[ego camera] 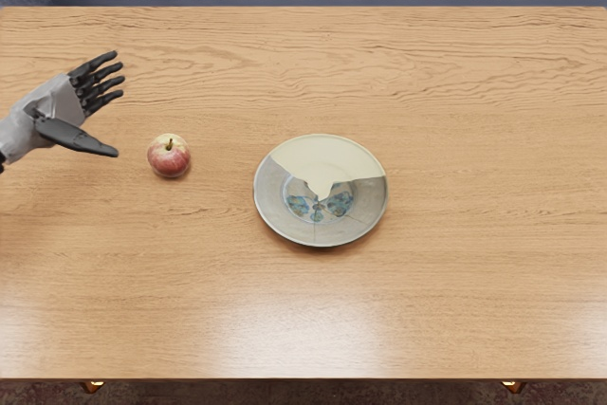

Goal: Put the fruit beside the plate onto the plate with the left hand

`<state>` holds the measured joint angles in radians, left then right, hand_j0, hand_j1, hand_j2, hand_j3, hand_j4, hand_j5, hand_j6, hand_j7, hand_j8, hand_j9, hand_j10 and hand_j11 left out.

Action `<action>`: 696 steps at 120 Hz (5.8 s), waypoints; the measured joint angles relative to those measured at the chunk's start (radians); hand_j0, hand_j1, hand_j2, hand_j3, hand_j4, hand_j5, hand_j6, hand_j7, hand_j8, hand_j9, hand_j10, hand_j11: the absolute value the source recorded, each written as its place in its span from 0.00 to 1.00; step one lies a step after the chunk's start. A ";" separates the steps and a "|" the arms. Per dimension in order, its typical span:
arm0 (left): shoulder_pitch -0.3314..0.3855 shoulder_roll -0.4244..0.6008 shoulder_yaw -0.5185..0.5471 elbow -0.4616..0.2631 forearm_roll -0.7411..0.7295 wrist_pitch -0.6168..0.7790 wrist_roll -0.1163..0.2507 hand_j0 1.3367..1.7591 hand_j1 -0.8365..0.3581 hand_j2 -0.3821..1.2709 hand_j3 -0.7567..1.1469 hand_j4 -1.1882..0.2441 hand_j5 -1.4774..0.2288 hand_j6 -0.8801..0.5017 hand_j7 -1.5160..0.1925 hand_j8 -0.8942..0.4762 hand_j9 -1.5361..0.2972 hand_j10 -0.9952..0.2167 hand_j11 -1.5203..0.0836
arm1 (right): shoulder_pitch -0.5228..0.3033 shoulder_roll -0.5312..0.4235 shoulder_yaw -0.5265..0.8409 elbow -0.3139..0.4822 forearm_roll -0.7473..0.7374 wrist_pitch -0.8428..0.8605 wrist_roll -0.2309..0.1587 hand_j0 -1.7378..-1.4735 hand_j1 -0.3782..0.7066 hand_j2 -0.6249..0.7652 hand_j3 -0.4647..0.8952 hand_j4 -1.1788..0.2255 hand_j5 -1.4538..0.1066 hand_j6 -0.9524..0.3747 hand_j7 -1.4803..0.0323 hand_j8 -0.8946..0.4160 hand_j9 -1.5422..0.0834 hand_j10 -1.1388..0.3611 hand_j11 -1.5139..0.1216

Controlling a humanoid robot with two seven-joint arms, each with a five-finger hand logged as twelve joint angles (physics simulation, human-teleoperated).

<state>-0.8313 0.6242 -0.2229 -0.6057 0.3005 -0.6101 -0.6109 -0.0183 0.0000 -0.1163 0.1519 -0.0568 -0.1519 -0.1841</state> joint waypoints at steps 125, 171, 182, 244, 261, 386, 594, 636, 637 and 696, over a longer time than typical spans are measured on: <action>-0.594 -0.174 0.918 -0.270 0.598 0.809 0.000 0.76 0.83 0.25 0.40 0.71 0.74 0.51 0.76 0.53 0.72 0.68 0.81 | 0.000 0.000 0.000 -0.002 0.001 0.000 0.000 0.30 0.03 0.45 0.34 0.84 0.93 0.72 0.98 0.68 0.95 0.76 0.93; -0.594 -0.175 1.028 -0.248 0.617 0.839 0.000 0.76 0.64 0.27 0.40 0.58 0.60 0.38 0.62 0.40 0.59 0.53 0.67 | 0.000 0.000 0.000 -0.002 0.001 0.000 0.000 0.30 0.03 0.45 0.34 0.84 0.93 0.72 0.98 0.68 0.95 0.76 0.93; -0.583 -0.175 1.035 -0.229 0.617 0.847 0.000 0.76 0.63 0.28 0.40 0.57 0.59 0.37 0.61 0.38 0.58 0.52 0.65 | 0.000 0.000 0.000 -0.002 0.001 0.000 0.000 0.30 0.03 0.45 0.34 0.84 0.93 0.72 0.98 0.68 0.95 0.76 0.93; -0.555 -0.204 1.051 -0.174 0.612 0.857 0.000 0.75 0.54 0.35 0.40 0.41 0.50 0.33 0.48 0.37 0.45 0.40 0.50 | 0.000 0.000 0.000 -0.002 0.001 0.000 0.000 0.30 0.03 0.45 0.34 0.84 0.93 0.72 0.98 0.68 0.95 0.76 0.93; -0.552 -0.209 1.053 -0.167 0.614 0.856 0.001 0.75 0.56 0.33 0.40 0.39 0.47 0.33 0.46 0.37 0.42 0.39 0.47 | 0.000 0.000 0.000 -0.002 0.001 0.000 0.000 0.30 0.03 0.45 0.34 0.84 0.93 0.72 0.98 0.68 0.95 0.76 0.93; -0.618 -0.212 1.016 -0.203 0.526 0.841 0.001 0.74 0.56 0.31 0.40 0.41 0.33 0.40 0.37 0.42 0.33 0.45 0.35 | 0.000 0.000 0.000 -0.002 0.001 0.000 0.000 0.30 0.03 0.45 0.34 0.84 0.93 0.72 0.98 0.68 0.95 0.76 0.93; -0.634 -0.386 0.840 -0.381 0.359 0.840 0.000 0.76 0.74 0.27 0.40 0.64 0.65 0.45 0.68 0.47 0.64 0.60 0.72 | 0.000 0.000 0.000 -0.002 0.001 0.000 0.000 0.30 0.03 0.45 0.34 0.84 0.93 0.72 0.98 0.68 0.95 0.76 0.93; -0.533 -0.283 0.800 -0.314 -0.037 0.842 0.000 0.76 0.88 0.25 0.40 0.75 0.78 0.55 0.80 0.57 0.75 0.72 0.85 | 0.000 0.000 0.000 -0.002 0.001 0.000 0.000 0.30 0.03 0.45 0.34 0.84 0.93 0.72 0.98 0.68 0.95 0.76 0.93; -0.526 -0.278 0.792 -0.312 -0.042 0.842 0.000 0.76 0.88 0.25 0.40 0.75 0.78 0.56 0.80 0.57 0.76 0.73 0.85 | 0.000 0.000 0.000 -0.002 0.001 0.000 0.000 0.30 0.03 0.45 0.34 0.84 0.93 0.72 0.98 0.68 0.95 0.76 0.93; -0.241 -0.132 0.480 -0.223 -0.095 0.852 0.000 0.76 0.96 0.24 0.40 0.81 0.84 0.62 0.86 0.63 0.82 0.80 0.92 | 0.000 0.000 0.000 -0.002 0.001 0.000 0.000 0.30 0.03 0.45 0.34 0.84 0.93 0.72 0.98 0.68 0.95 0.76 0.93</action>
<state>-1.0722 0.4924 0.2575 -0.8286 0.2057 0.2415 -0.6109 -0.0184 0.0000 -0.1166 0.1503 -0.0558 -0.1519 -0.1841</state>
